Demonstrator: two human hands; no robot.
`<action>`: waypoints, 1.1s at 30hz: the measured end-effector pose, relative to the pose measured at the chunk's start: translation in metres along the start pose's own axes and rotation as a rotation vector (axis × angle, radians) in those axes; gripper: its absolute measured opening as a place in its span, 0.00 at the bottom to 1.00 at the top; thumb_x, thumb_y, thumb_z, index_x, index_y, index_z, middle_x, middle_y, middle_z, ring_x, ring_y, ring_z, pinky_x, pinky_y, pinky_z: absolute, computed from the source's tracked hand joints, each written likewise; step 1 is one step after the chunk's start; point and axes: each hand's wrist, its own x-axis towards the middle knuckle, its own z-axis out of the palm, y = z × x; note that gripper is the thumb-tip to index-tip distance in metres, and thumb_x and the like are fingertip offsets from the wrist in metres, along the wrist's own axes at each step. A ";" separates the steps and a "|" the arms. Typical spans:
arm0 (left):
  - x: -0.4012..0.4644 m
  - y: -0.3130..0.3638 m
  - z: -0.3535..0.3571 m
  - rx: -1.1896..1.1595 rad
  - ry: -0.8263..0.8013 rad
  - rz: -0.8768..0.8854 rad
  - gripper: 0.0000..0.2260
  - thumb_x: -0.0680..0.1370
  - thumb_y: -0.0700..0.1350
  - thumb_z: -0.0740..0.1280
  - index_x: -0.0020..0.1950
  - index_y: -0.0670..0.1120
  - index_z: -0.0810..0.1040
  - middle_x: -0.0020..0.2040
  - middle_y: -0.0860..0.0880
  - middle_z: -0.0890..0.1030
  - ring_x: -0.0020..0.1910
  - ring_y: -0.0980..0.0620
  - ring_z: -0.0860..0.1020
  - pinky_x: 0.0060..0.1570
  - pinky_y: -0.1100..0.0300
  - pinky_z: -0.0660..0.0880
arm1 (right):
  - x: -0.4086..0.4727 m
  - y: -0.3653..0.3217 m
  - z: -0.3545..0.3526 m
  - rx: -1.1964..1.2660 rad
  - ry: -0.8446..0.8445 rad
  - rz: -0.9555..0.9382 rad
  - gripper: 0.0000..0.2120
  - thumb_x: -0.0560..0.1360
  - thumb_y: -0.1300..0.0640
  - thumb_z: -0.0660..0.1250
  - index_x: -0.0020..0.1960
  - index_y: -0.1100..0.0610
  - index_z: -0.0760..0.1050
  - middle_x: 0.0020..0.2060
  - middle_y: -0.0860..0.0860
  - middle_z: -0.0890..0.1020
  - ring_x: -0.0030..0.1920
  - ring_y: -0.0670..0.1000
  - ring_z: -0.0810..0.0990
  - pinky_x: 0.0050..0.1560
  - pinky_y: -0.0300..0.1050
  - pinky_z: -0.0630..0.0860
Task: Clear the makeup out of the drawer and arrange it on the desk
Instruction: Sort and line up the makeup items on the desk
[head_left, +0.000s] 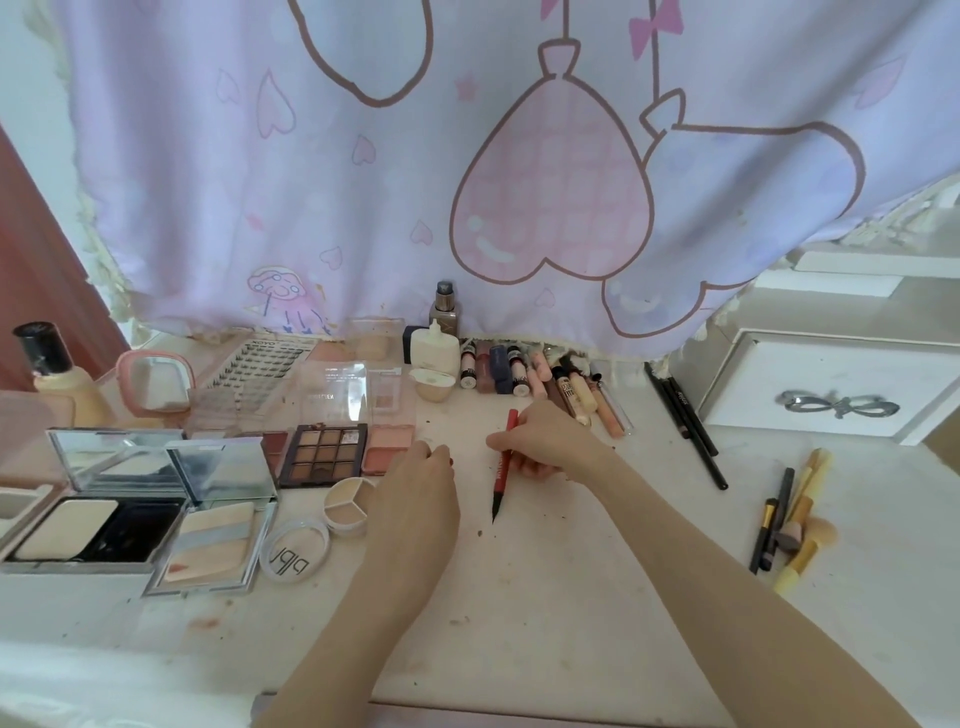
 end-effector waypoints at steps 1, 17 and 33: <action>0.000 0.001 0.001 -0.004 0.006 0.003 0.08 0.81 0.41 0.54 0.54 0.45 0.72 0.52 0.50 0.72 0.50 0.51 0.72 0.29 0.62 0.57 | 0.001 -0.001 0.000 -0.017 0.007 -0.006 0.11 0.73 0.54 0.68 0.37 0.60 0.72 0.27 0.52 0.76 0.26 0.49 0.72 0.27 0.38 0.70; 0.011 -0.003 0.008 -0.191 0.023 -0.018 0.10 0.79 0.40 0.58 0.57 0.43 0.76 0.52 0.46 0.73 0.53 0.49 0.72 0.43 0.57 0.70 | 0.007 -0.006 0.012 -0.259 0.043 -0.091 0.12 0.73 0.51 0.69 0.44 0.60 0.74 0.36 0.54 0.78 0.34 0.51 0.76 0.41 0.45 0.78; 0.011 -0.001 -0.004 -0.340 0.066 -0.039 0.09 0.80 0.43 0.59 0.57 0.47 0.76 0.55 0.51 0.72 0.48 0.53 0.73 0.42 0.59 0.70 | -0.025 -0.011 -0.007 -0.603 -0.013 -0.357 0.10 0.80 0.57 0.58 0.59 0.57 0.72 0.57 0.55 0.77 0.57 0.54 0.73 0.51 0.46 0.71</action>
